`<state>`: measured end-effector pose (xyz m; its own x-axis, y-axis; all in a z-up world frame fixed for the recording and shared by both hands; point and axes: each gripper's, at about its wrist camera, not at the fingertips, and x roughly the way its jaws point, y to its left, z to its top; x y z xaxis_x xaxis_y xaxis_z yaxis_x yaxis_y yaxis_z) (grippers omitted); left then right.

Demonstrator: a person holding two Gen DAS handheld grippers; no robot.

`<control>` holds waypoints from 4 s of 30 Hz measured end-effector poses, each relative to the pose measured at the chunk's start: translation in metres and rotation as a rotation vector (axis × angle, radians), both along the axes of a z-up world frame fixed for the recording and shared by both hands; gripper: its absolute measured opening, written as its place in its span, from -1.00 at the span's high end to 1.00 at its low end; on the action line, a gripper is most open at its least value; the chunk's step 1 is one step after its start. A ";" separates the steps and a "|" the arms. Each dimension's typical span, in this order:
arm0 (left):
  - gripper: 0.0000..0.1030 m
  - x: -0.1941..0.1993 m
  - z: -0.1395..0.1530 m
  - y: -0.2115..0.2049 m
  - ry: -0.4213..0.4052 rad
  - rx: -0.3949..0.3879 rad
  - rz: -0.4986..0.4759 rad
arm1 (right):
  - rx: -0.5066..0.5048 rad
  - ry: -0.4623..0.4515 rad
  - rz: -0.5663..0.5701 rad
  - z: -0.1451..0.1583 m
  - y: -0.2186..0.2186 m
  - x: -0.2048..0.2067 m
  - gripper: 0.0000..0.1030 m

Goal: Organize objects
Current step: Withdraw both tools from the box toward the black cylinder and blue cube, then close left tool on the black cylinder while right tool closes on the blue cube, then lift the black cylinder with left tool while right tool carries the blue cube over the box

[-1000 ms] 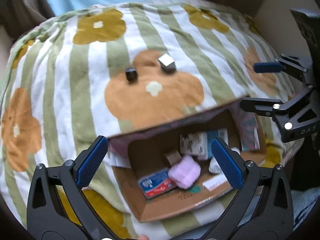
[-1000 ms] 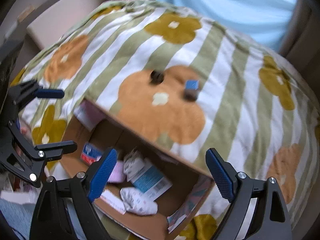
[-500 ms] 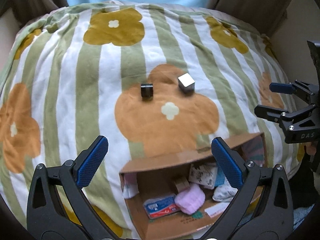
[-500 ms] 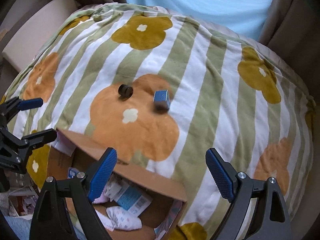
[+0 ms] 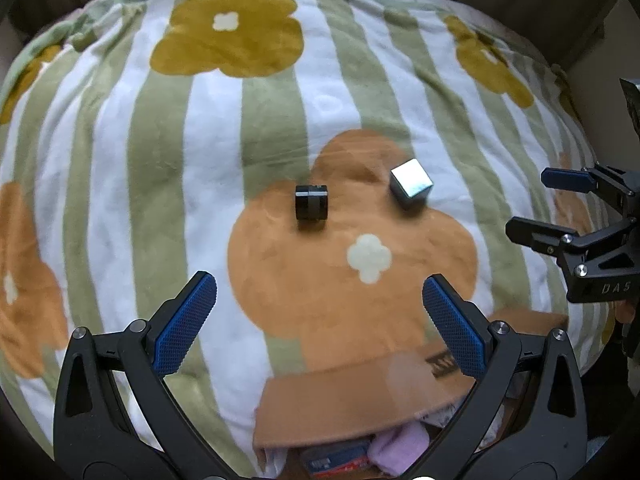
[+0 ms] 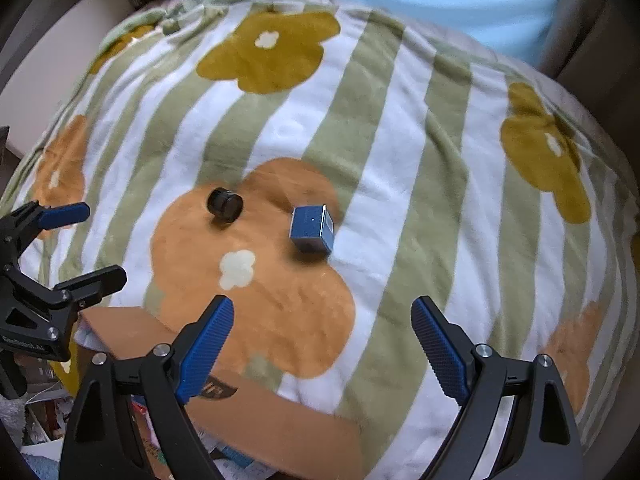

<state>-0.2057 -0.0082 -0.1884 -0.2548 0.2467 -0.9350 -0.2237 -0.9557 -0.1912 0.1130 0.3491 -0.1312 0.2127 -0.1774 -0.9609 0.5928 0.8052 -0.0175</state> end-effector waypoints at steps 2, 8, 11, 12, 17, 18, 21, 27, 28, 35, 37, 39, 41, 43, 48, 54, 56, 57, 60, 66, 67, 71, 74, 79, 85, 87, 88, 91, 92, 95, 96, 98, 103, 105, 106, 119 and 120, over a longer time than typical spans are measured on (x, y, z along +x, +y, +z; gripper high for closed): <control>-0.98 -0.009 -0.011 0.001 -0.015 0.002 0.004 | 0.014 0.013 -0.003 -0.010 -0.006 0.006 -0.72; -0.92 -0.036 -0.037 0.005 -0.047 -0.003 0.008 | 0.049 0.047 -0.010 -0.040 -0.024 0.024 -0.72; -0.85 -0.046 -0.048 0.007 -0.056 0.002 0.009 | 0.065 0.066 -0.018 -0.053 -0.030 0.032 -0.72; -0.85 -0.049 -0.052 0.008 -0.059 0.000 0.007 | 0.069 0.071 -0.022 -0.057 -0.032 0.034 -0.72; -0.80 -0.067 -0.070 0.013 -0.074 0.004 -0.001 | 0.100 0.068 -0.058 -0.078 -0.039 0.044 -0.72; -0.80 -0.070 -0.075 0.013 -0.078 0.004 -0.003 | 0.093 0.071 -0.061 -0.081 -0.040 0.046 -0.72; -0.69 -0.078 -0.087 0.016 -0.088 0.004 -0.010 | 0.069 0.087 -0.088 -0.089 -0.044 0.052 -0.72; -0.51 -0.089 -0.101 0.020 -0.101 0.007 -0.011 | 0.075 0.074 -0.136 -0.098 -0.052 0.060 -0.70; -0.51 -0.090 -0.103 0.021 -0.101 0.008 -0.011 | 0.078 0.074 -0.158 -0.100 -0.052 0.060 -0.65; 0.29 -0.093 -0.113 0.026 -0.114 0.028 -0.039 | 0.104 0.090 -0.166 -0.113 -0.050 0.065 -0.02; 0.41 -0.094 -0.117 0.027 -0.131 0.048 -0.046 | 0.125 0.084 -0.173 -0.116 -0.050 0.064 0.18; 0.47 -0.094 -0.117 0.029 -0.129 0.052 -0.048 | 0.138 0.082 -0.184 -0.118 -0.049 0.063 0.25; 0.47 -0.095 -0.117 0.030 -0.129 0.050 -0.050 | 0.134 0.086 -0.191 -0.118 -0.049 0.063 0.27; 0.47 -0.095 -0.117 0.031 -0.130 0.052 -0.048 | 0.138 0.083 -0.202 -0.117 -0.049 0.062 0.27; 0.47 -0.094 -0.114 0.031 -0.128 0.054 -0.045 | 0.144 0.079 -0.214 -0.114 -0.048 0.059 0.28; 0.47 -0.093 -0.098 0.026 -0.108 0.061 -0.034 | 0.149 0.059 -0.230 -0.104 -0.044 0.054 0.30; 0.47 -0.093 -0.092 0.026 -0.101 0.063 -0.031 | 0.149 0.050 -0.234 -0.099 -0.042 0.052 0.31; 0.47 -0.092 -0.089 0.025 -0.096 0.063 -0.030 | 0.149 0.045 -0.237 -0.096 -0.041 0.051 0.31; 0.47 -0.088 -0.077 0.024 -0.080 0.063 -0.029 | 0.143 0.033 -0.241 -0.087 -0.038 0.048 0.31; 0.47 -0.078 -0.050 0.019 -0.051 0.060 -0.023 | 0.120 0.002 -0.263 -0.059 -0.032 0.035 0.32; 0.47 -0.076 -0.045 0.020 -0.044 0.058 -0.026 | 0.117 -0.003 -0.267 -0.056 -0.025 0.026 0.32; 0.47 -0.065 -0.026 0.020 -0.018 0.051 -0.037 | 0.103 -0.020 -0.287 -0.038 -0.030 0.020 0.32; 0.47 -0.053 -0.009 0.019 0.003 0.054 -0.035 | 0.093 -0.034 -0.303 -0.026 -0.027 0.024 0.32; 0.47 -0.028 0.015 0.020 0.036 0.053 -0.052 | 0.067 -0.053 -0.354 -0.009 -0.011 0.020 0.33; 0.47 0.007 0.036 0.016 0.060 0.055 -0.053 | 0.048 -0.076 -0.368 0.014 0.013 0.003 0.33; 0.47 0.018 0.041 0.013 0.066 0.057 -0.051 | 0.039 -0.080 -0.369 0.021 0.021 -0.001 0.33; 0.47 0.024 0.044 0.012 0.070 0.058 -0.051 | 0.037 -0.081 -0.371 0.023 0.024 -0.002 0.33; 0.47 0.042 0.051 0.008 0.079 0.057 -0.050 | 0.025 -0.087 -0.375 0.031 0.037 -0.009 0.33; 0.47 0.047 0.053 0.007 0.081 0.057 -0.050 | 0.023 -0.089 -0.378 0.034 0.042 -0.012 0.33; 0.47 0.065 0.059 0.003 0.084 0.059 -0.045 | 0.022 -0.095 -0.387 0.039 0.057 -0.021 0.33; 0.47 0.070 0.060 0.002 0.086 0.059 -0.043 | 0.023 -0.096 -0.387 0.040 0.062 -0.023 0.33; 0.47 0.081 0.063 -0.001 0.089 0.060 -0.042 | 0.024 -0.095 -0.392 0.041 0.071 -0.028 0.33; 0.47 0.108 0.064 -0.004 0.087 0.062 -0.034 | 0.033 -0.101 -0.405 0.042 0.094 -0.040 0.33; 0.47 0.119 0.064 -0.005 0.086 0.061 -0.032 | 0.034 -0.101 -0.404 0.042 0.105 -0.044 0.34; 0.47 0.123 0.064 -0.005 0.086 0.061 -0.031 | 0.034 -0.101 -0.405 0.042 0.108 -0.046 0.34; 0.47 0.175 0.036 -0.004 0.020 0.067 -0.017 | 0.067 -0.077 -0.421 0.021 0.156 -0.070 0.34; 0.47 0.177 0.033 -0.005 0.015 0.066 -0.018 | 0.071 -0.073 -0.422 0.018 0.159 -0.071 0.34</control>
